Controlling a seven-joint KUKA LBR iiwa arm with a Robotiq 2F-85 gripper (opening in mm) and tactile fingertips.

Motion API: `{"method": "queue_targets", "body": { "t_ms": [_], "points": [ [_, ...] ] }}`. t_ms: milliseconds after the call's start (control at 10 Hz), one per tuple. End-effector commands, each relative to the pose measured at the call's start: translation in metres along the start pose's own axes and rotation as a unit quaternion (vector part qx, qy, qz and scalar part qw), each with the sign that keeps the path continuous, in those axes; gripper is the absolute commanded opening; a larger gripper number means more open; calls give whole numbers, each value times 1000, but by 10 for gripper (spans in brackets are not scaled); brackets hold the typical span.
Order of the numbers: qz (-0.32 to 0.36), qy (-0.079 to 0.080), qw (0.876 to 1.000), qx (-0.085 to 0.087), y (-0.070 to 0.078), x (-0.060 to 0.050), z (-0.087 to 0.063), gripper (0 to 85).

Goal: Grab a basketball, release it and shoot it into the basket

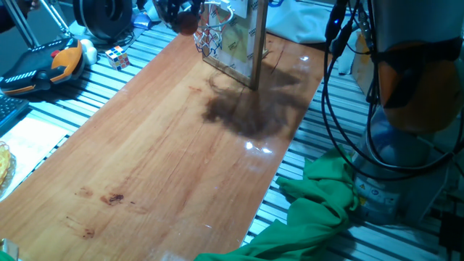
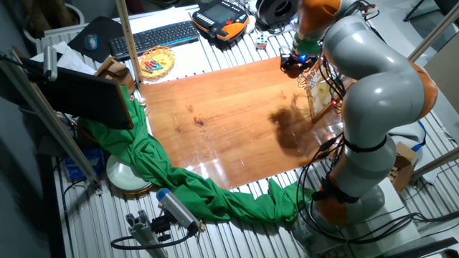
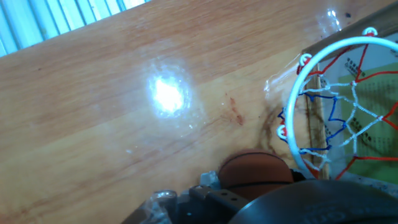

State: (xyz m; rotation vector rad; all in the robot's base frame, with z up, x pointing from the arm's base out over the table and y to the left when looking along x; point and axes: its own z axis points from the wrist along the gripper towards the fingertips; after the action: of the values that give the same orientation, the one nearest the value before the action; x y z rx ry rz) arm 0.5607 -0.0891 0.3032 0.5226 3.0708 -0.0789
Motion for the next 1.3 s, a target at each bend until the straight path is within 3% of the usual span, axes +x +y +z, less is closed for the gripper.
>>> {"method": "queue_targets", "body": {
  "t_ms": [0,200,500,700,1200],
  "points": [
    [-5,4,1000,2,-14,-7,-5,10],
    [-16,8,1000,4,-35,-17,-13,10],
    [-9,3,1000,14,-58,-23,-7,10],
    [-5,-1,1000,12,-73,-24,-1,10],
    [-7,1,1000,12,-74,-28,5,7]
  ]
}}
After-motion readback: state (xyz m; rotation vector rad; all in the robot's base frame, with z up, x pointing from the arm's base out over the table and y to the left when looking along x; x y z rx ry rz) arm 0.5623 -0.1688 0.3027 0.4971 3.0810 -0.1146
